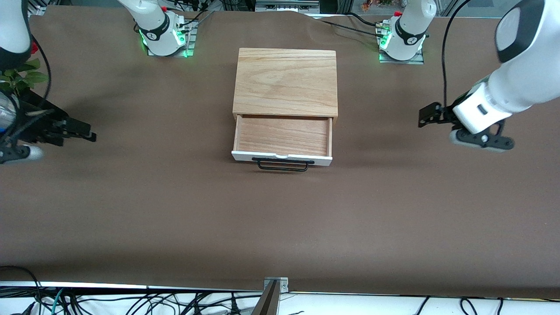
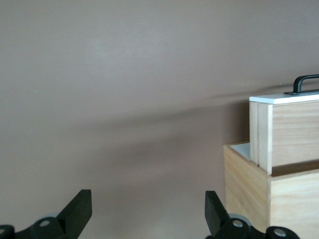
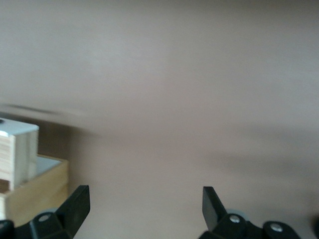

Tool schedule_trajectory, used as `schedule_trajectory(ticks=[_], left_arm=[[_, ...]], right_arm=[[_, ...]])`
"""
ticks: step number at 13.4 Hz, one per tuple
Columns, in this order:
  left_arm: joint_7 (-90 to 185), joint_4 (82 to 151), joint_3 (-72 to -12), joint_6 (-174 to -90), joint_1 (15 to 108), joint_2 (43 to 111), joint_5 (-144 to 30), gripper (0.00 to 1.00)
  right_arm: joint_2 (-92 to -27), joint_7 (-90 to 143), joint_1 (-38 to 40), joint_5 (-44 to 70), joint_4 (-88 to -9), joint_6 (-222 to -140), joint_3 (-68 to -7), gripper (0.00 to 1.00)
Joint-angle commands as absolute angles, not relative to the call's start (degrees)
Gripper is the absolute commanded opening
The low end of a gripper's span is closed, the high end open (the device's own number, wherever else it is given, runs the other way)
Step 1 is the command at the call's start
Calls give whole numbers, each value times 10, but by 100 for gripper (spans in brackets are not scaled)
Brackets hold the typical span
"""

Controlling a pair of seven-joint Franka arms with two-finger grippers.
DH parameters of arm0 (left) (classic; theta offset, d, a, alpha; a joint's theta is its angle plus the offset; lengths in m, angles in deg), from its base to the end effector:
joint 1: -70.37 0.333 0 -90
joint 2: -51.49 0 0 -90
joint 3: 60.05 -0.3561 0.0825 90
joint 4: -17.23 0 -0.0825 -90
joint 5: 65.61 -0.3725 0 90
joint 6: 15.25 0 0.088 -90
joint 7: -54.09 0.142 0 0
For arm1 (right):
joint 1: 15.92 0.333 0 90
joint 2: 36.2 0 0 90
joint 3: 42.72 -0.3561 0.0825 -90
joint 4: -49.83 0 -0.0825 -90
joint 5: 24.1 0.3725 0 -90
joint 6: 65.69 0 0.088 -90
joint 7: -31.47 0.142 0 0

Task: Close drawer with both arms simultaneously
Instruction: 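Move the right gripper toward the drawer front while the left gripper approaches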

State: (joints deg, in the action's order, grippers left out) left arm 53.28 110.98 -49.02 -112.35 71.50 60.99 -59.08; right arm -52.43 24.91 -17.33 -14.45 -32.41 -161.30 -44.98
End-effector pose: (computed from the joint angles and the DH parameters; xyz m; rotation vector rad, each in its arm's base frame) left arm 0.5835 -0.1094 0.5179 2.9958 -0.2066 -0.1767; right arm 0.6400 0.0285 0.5346 -2.9563 -0.1588 0.0603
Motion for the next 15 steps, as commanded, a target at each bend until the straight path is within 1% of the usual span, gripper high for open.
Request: schedule_trajectory(ticks=[1, 3, 5, 7, 10, 13, 15], left_arm=[[537, 1085, -484, -1194, 678, 670, -575, 100], [536, 1085, -484, -1267, 646, 716, -557, 100], [536, 1085, -484, -1333, 626, 753, -504, 100], [536, 1085, -483, -1380, 598, 778, -460, 100], [536, 1085, -483, -1448, 572, 808, -452, 100], [538, 1085, -482, -1468, 549, 832, -452, 100], [540, 1085, -482, -1470, 541, 845, -452, 100]], right_arm=[[-575, 258, -109, -130, -314, -1676, -449, 100], [-616, 261, -60, -129, -305, -1725, -449, 100], [-647, 285, -28, -126, -305, -1775, -450, 100], [-679, 291, 3, -119, -305, -1828, -450, 100], [-722, 292, 42, -92, -300, -1907, -449, 100], [-744, 321, 82, -89, -298, -1913, -449, 100], [-750, 334, 90, -88, -299, -1910, -449, 100]])
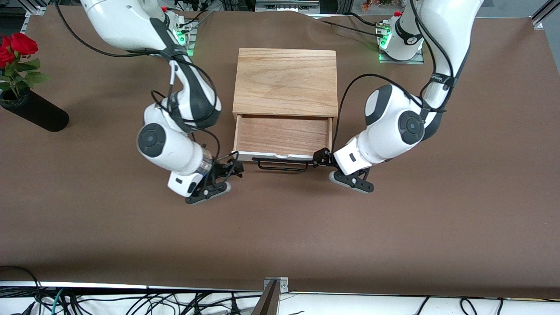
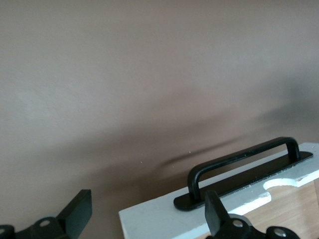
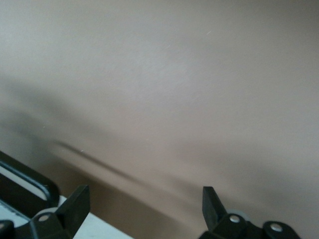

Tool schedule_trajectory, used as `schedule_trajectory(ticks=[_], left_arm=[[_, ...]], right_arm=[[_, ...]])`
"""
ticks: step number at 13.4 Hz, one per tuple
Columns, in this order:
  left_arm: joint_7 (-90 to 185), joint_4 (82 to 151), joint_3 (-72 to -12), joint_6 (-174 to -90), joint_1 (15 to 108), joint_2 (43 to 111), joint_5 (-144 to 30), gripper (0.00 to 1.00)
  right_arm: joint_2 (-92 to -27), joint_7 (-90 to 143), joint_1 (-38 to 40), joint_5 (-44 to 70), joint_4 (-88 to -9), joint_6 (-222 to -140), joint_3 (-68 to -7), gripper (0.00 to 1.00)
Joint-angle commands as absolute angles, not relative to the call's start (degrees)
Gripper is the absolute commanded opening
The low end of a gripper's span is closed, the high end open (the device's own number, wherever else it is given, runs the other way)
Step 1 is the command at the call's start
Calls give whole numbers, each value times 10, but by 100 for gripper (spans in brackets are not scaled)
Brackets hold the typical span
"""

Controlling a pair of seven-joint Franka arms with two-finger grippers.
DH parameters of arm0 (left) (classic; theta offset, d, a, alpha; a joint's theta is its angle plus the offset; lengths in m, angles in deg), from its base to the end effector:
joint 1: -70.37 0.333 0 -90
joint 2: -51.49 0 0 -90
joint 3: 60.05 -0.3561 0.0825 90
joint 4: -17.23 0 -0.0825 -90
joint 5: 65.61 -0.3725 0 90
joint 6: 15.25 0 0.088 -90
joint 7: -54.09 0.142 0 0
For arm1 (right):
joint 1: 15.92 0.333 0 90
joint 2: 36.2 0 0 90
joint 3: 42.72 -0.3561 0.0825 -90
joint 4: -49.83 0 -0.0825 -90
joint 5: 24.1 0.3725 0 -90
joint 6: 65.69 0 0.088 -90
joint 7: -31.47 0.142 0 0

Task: Close drawer with both arms simultaneously
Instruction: 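Push the drawer front into the box with both grippers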

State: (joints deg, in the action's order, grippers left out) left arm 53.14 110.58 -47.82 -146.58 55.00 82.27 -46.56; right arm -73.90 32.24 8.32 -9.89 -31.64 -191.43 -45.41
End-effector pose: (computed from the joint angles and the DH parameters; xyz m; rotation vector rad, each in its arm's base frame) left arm 0.6357 -0.3262 0.3372 2.7340 -0.3063 0.0469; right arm 0.6677 0.3487 0.3263 -2.8481 -0.4468 -0.0779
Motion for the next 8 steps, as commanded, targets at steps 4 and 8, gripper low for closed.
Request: schedule_trajectory(ticks=[4, 8], left_arm=[[540, 1086, -483, -1480, 532, 853, -452, 100], [539, 1097, -482, -1457, 518, 854, -450, 100]], right_arm=[[-756, 335, 110, -58, -300, -1904, -450, 100], [-766, 340, 131, -36, -301, -1903, -450, 100]])
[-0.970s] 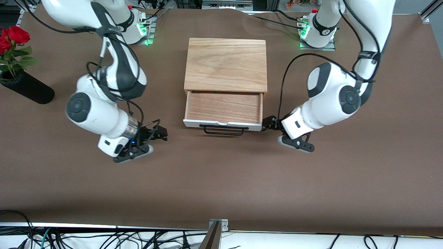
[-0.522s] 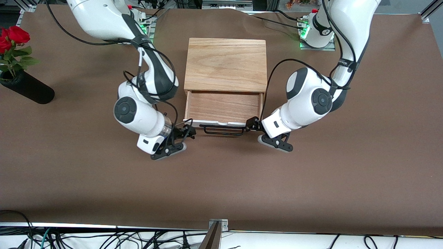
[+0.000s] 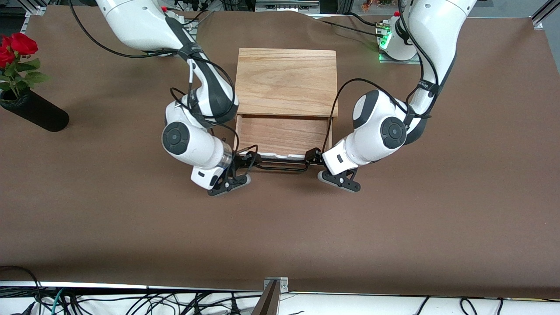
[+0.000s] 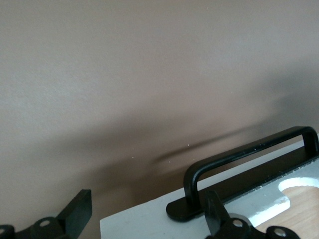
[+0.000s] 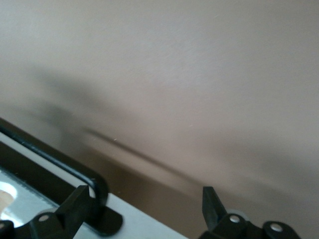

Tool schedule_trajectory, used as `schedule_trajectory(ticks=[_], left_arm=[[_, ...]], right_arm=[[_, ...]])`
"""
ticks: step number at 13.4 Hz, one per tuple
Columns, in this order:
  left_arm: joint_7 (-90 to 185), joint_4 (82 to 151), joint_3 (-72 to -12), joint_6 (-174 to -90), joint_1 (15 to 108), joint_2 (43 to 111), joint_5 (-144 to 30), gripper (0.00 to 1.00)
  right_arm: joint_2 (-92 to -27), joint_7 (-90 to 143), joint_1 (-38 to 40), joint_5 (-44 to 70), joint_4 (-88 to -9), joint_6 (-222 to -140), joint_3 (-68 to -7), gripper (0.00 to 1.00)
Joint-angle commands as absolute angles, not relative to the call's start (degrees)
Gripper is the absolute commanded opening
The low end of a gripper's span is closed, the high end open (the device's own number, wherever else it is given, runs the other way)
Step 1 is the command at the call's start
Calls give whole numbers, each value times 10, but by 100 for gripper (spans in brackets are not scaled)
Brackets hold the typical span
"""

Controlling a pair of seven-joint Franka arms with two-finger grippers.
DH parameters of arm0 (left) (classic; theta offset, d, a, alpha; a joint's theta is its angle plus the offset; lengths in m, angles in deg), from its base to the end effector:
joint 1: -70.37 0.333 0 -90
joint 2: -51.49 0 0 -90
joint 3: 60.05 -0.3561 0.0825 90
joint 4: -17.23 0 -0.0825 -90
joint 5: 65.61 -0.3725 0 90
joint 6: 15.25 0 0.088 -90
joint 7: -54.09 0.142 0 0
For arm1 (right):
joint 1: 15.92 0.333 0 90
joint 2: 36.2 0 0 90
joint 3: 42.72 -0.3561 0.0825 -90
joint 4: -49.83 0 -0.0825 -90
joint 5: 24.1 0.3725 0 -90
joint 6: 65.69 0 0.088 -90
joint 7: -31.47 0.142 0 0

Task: Close drawer with both arms simultaneously
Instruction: 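Push the drawer front into the box with both grippers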

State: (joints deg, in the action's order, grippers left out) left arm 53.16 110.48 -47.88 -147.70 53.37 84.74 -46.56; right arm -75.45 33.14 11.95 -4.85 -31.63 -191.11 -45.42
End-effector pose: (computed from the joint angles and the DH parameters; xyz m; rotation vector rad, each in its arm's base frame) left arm 0.6293 -0.3436 0.3095 2.7361 -0.3287 0.0102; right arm 0.6412 0.3951 0.3071 -2.7875 -0.4321 0.0122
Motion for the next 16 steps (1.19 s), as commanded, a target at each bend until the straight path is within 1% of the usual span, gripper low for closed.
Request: schedule_trajectory(ticks=[1, 4, 11, 16], left_arm=[[538, 1097, -482, -1452, 516, 853, -450, 100], [537, 1097, -482, -1424, 515, 853, -451, 100], [537, 1095, -482, -1336, 516, 852, -451, 100], [538, 1091, -482, -1262, 521, 852, -450, 100]], right_arm=[[-767, 347, 136, -36, -301, -1903, -450, 100], [-771, 370, 144, -36, -301, -1885, -450, 100], [-762, 371, 146, -36, -299, -1802, -450, 100], [-757, 371, 148, -36, -299, -1747, -462, 100]])
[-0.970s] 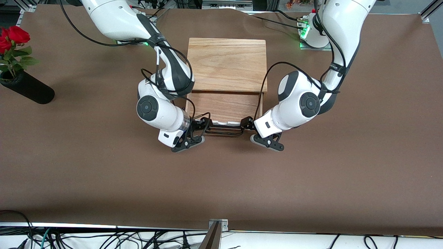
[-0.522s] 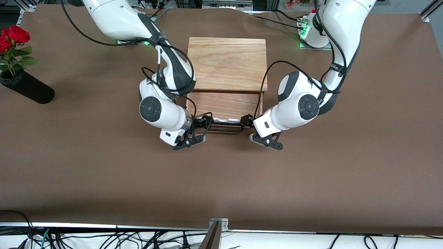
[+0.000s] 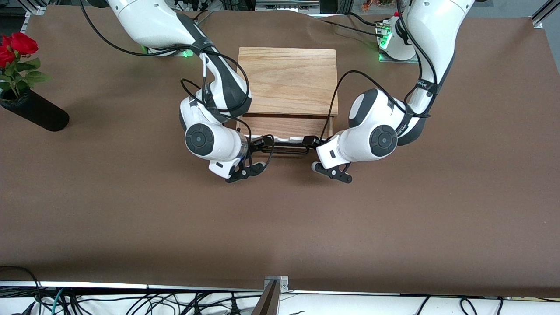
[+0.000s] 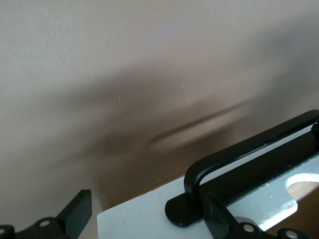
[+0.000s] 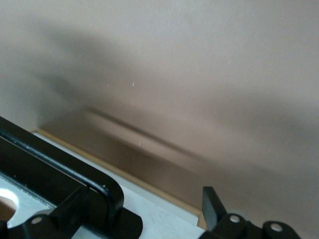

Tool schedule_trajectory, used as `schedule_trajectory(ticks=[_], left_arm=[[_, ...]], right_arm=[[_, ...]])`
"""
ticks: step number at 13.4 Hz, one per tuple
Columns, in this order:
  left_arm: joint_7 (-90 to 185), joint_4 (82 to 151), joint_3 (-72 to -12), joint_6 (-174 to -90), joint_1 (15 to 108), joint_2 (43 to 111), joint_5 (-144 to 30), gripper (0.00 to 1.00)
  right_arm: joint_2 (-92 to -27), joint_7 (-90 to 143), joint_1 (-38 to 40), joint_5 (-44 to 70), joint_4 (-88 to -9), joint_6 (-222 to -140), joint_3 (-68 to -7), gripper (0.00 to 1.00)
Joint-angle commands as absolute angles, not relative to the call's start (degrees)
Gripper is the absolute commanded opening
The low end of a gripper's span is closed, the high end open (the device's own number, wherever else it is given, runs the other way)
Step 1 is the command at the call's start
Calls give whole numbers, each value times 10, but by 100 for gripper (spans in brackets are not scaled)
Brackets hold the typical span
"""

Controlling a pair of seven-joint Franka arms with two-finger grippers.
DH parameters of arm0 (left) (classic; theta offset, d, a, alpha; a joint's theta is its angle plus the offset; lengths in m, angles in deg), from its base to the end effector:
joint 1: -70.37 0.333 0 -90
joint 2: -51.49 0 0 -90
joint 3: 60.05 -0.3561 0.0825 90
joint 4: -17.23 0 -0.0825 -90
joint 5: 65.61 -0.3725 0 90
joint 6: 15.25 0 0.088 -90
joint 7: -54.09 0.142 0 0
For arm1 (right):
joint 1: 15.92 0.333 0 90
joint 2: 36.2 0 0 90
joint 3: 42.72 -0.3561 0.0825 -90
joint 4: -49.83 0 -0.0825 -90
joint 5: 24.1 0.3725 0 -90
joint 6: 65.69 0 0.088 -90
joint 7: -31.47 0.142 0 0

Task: Close drawer with both arms simultaneously
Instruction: 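Push the drawer front into the box with both grippers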

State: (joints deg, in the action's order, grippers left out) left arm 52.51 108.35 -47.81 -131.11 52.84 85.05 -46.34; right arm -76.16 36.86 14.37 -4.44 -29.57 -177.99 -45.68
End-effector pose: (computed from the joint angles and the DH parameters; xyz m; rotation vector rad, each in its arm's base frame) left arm 0.5925 -0.3499 0.3013 2.7340 -0.4056 -0.3517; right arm 0.5967 0.4215 0.2971 -2.8029 -0.4595 0.3278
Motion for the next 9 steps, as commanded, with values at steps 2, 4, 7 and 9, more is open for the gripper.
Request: schedule_trajectory(ticks=[2, 4, 7, 9], left_arm=[[540, 1091, -482, -1229, 521, 852, -450, 100], [540, 1090, -482, -1196, 521, 852, -432, 100], [541, 1089, -482, -1141, 523, 852, -421, 100], [544, 1088, -483, -1110, 523, 852, -421, 100]], right_arm=[[-757, 371, 148, -36, -299, -1733, -466, 100], [-757, 371, 148, -36, -299, -1720, -474, 100], [-756, 371, 152, -36, -299, -1691, -475, 100], [-757, 370, 152, -36, -299, -1666, -479, 100]])
